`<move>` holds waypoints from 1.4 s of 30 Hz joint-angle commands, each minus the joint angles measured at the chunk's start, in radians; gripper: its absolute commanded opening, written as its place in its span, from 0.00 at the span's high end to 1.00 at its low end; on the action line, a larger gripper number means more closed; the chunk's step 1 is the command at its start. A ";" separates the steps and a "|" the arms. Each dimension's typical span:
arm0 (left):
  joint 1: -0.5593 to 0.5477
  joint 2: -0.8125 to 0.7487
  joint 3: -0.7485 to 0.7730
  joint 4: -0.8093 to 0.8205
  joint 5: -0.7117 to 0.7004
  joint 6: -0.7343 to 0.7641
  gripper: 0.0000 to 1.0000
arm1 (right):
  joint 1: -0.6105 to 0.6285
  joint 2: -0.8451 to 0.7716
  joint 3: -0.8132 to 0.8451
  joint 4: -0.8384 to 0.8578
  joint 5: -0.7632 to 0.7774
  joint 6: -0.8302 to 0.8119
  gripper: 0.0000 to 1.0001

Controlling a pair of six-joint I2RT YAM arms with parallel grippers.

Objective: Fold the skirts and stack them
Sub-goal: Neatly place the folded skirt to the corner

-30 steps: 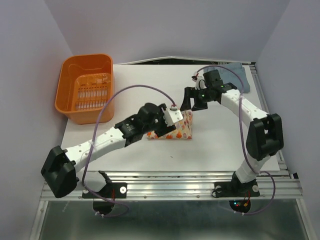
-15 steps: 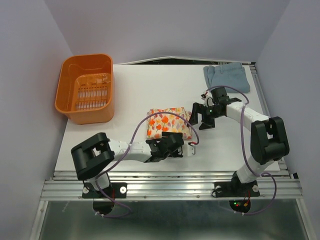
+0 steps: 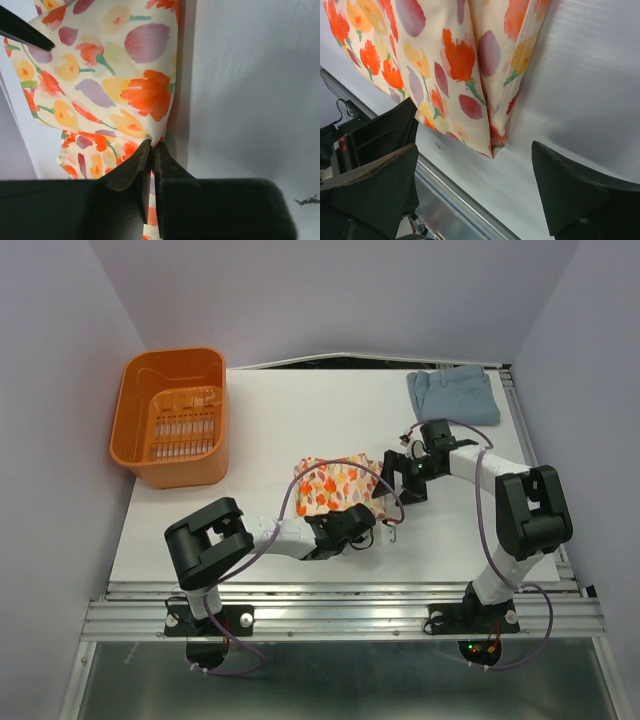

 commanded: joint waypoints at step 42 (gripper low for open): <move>0.220 -0.054 0.263 -0.186 0.343 -0.225 0.57 | -0.005 0.215 0.181 0.368 0.069 0.166 0.94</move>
